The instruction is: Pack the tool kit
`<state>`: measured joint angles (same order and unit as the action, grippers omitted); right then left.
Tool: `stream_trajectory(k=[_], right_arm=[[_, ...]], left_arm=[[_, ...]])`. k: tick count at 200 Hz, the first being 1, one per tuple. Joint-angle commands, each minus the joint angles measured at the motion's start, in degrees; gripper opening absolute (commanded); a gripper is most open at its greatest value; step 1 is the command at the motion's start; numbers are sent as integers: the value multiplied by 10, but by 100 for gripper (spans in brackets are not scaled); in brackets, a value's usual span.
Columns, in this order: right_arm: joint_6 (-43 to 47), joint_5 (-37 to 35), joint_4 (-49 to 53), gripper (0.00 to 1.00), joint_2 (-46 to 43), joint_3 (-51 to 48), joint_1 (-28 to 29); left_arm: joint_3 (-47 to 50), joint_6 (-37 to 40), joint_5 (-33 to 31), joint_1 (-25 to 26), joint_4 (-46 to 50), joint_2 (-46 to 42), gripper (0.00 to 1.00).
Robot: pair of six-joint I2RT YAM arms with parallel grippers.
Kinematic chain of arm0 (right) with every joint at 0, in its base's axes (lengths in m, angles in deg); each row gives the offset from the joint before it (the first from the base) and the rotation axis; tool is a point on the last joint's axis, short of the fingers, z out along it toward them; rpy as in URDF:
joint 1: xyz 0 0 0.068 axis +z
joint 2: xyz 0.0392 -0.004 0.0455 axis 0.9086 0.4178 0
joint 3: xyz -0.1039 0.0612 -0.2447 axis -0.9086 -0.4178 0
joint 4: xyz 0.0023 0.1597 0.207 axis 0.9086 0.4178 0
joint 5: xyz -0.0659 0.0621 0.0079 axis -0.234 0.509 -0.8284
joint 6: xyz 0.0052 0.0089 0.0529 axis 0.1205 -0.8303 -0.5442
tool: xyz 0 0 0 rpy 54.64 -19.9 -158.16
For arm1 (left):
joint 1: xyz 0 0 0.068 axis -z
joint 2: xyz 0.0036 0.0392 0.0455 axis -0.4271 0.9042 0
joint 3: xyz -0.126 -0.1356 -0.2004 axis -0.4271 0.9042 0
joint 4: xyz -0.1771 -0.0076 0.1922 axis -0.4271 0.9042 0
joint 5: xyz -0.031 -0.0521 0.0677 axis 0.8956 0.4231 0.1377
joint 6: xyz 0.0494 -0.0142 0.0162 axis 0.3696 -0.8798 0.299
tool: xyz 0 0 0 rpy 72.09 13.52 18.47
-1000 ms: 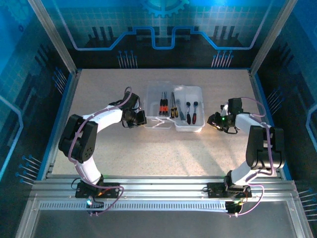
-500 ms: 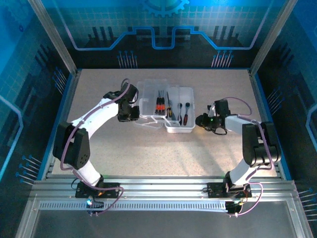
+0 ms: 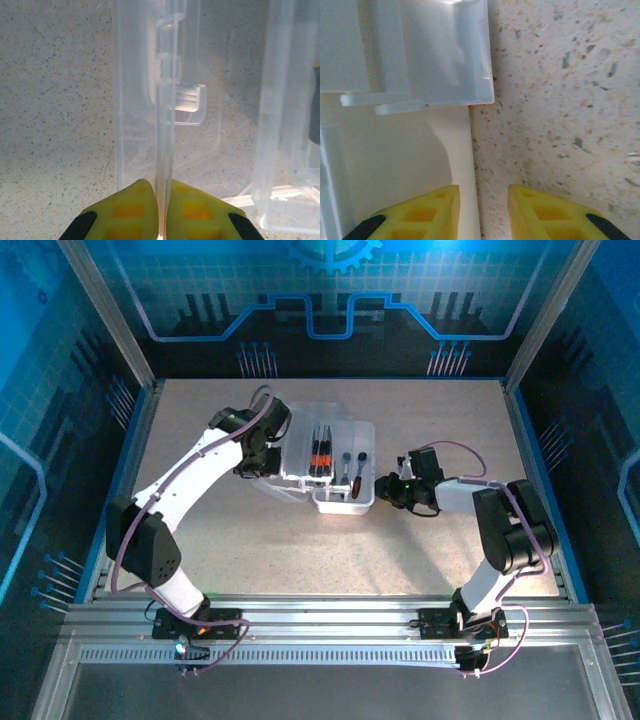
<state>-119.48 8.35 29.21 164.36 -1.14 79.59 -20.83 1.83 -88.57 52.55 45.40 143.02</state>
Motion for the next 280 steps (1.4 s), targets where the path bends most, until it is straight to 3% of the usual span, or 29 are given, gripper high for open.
stream_trajectory(k=[1, 53, 138, 182, 227, 248, 280], right_arm=[[-32, 31, -68, 33, 18, -7, 35], [-40, 32, -79, 32, 18, -9, 45], [-47, 32, -89, 32, 1, -23, 41], [-33, 28, -64, 32, -30, -32, 24], [-15, 24, -34, 33, -66, -45, 8], [1, 15, -7, 37, -89, -46, 5], [27, 0, 33, 47, -122, -41, -2]], left_arm=[[-53, -8, 98, 55, -23, -3, 0], [-106, -28, 108, 105, -6, 26, 13], [-263, -17, 119, 171, 41, 130, 21], [-296, -17, 97, 175, 40, 140, 26], [-280, -28, 7, 139, 45, 136, 53], [-267, -29, -3, 107, 40, 140, 76], [-273, -12, 12, 71, 39, 179, 90]])
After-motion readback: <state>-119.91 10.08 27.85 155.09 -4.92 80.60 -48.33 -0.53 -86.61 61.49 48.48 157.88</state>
